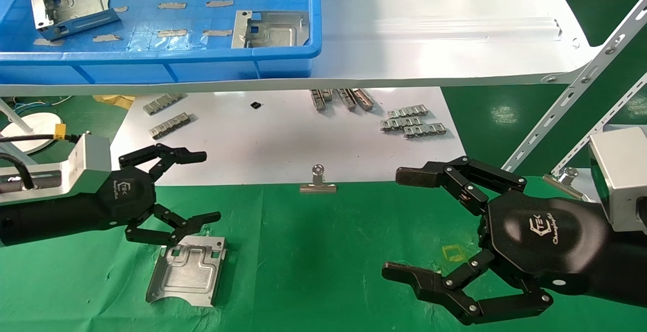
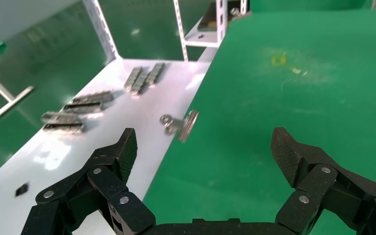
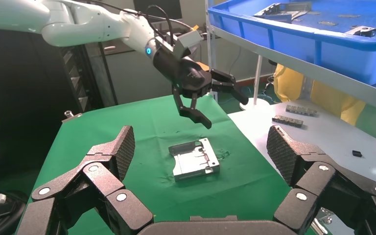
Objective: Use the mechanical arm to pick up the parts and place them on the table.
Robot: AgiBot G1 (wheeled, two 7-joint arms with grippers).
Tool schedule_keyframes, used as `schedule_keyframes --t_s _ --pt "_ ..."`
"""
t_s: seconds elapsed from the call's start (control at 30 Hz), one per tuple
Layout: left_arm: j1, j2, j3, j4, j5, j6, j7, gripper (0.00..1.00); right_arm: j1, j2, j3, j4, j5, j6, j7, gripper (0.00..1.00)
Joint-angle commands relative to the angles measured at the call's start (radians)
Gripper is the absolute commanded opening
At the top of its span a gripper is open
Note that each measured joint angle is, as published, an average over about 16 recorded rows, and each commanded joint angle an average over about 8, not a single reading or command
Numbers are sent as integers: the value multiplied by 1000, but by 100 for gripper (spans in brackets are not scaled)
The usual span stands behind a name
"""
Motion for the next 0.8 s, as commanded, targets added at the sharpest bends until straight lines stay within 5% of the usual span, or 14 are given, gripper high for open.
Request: schedule_keyframes --t_s 0.03,0.8 --pt "19 -9 -17 -41 -10 -3 -28 100 0 0 0 0 0 0 0 100" --pt "243 -108 -210 -512 -126 -42 -357 100 0 0 0 0 0 0 0 100"
